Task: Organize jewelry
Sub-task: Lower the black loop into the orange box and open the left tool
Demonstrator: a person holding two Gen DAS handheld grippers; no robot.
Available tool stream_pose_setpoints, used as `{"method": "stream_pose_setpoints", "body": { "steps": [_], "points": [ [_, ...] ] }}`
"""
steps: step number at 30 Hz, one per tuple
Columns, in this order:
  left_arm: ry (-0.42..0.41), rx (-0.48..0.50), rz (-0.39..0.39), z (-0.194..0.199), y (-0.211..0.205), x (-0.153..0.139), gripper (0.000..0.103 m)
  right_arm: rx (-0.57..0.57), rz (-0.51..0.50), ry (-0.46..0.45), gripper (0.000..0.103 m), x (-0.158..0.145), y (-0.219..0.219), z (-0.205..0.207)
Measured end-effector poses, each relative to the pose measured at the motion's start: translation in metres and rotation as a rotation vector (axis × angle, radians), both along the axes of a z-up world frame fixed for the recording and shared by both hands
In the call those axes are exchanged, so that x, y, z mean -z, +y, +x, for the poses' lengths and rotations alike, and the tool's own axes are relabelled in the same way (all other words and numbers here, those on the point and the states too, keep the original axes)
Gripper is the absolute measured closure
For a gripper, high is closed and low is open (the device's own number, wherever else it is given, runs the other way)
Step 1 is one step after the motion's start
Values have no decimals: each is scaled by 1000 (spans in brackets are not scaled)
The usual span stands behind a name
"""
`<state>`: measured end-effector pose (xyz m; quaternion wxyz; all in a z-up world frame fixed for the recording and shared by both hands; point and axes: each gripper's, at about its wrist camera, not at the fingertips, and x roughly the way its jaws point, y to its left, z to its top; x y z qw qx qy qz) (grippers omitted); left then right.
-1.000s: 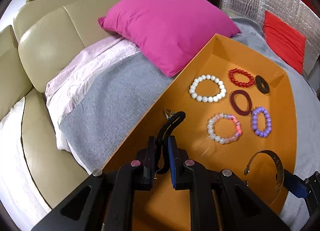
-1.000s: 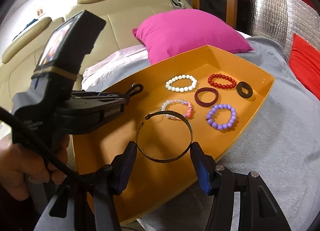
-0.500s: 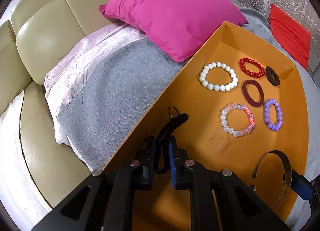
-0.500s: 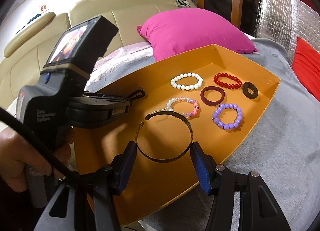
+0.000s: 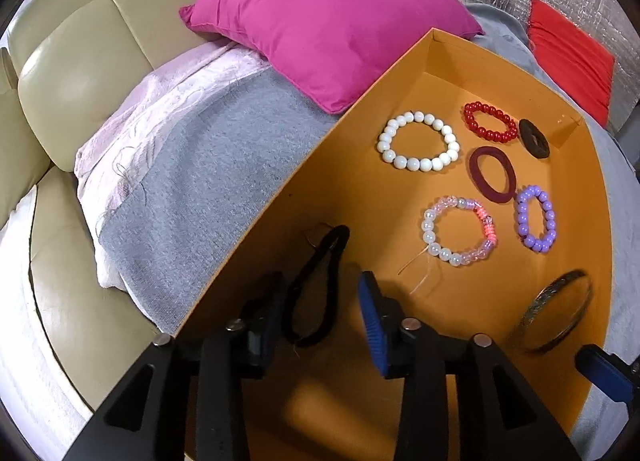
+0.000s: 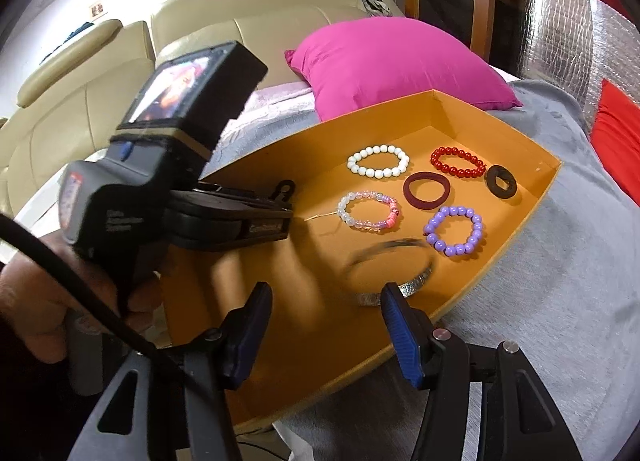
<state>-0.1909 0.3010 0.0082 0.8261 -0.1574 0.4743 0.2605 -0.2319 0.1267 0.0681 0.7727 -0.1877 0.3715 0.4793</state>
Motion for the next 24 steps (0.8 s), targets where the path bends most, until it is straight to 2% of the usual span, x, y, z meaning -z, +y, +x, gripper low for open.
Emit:
{"method": "stream_pose_setpoints", "body": {
  "steps": [2,4,7,12,19,24],
  "points": [
    [-9,4,8,0,-2,-2,57,0,17,3,41,-4,-8,1],
    [-27,10,2,0,-4,-5,47,4,36,6,40,-7,-14,2],
    [-43,27,37,2,-10,-10,43,23,69,20,38,-12,-27,7],
    [-74,59,99,4,-21,-20,39,47,135,59,38,-19,-45,16],
    [-203,43,178,-9,-26,-45,30,96,229,69,38,-31,-67,29],
    [-251,39,183,-18,-27,-56,30,149,251,77,38,-33,-80,39]
  ]
}}
